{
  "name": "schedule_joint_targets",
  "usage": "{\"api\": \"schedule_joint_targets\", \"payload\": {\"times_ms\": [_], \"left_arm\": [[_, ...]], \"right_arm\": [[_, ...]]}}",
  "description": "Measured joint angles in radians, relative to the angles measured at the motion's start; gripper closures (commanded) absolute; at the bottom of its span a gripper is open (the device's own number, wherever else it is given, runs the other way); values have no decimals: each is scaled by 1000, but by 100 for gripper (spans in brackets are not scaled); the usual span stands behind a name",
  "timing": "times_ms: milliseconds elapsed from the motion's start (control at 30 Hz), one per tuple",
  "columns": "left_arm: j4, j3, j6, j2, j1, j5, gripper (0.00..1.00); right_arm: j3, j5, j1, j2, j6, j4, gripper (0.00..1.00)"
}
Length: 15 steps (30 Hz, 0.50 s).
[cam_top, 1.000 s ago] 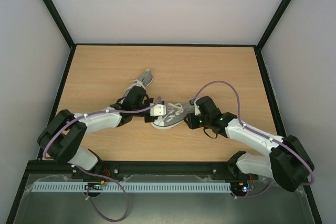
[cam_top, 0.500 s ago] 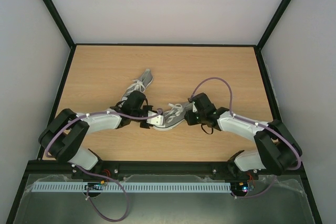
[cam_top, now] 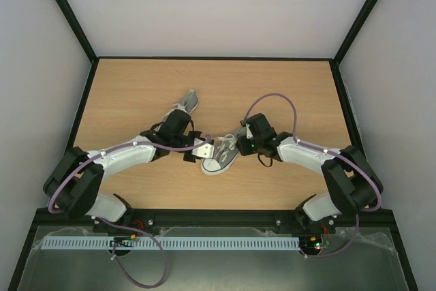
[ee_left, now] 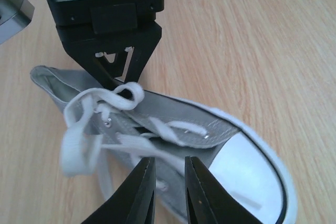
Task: Tie the shoes
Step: Adjust the shoe at the center of the board.
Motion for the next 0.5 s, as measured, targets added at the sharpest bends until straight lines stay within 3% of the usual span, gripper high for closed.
{"api": "schedule_joint_targets", "payload": {"times_ms": [67, 167, 267, 500], "left_arm": [[-19, 21, 8, 0, 14, 0, 78], [-20, 25, 26, -1, 35, -14, 58], [-6, 25, 41, 0, 45, -32, 49], [78, 28, 133, 10, 38, -58, 44]], "right_arm": [[15, -2, -4, 11, -11, 9, 62], [28, -8, -7, 19, -25, 14, 62], [31, -21, -7, 24, -31, 16, 61], [37, -45, -8, 26, -53, 16, 61]]}}
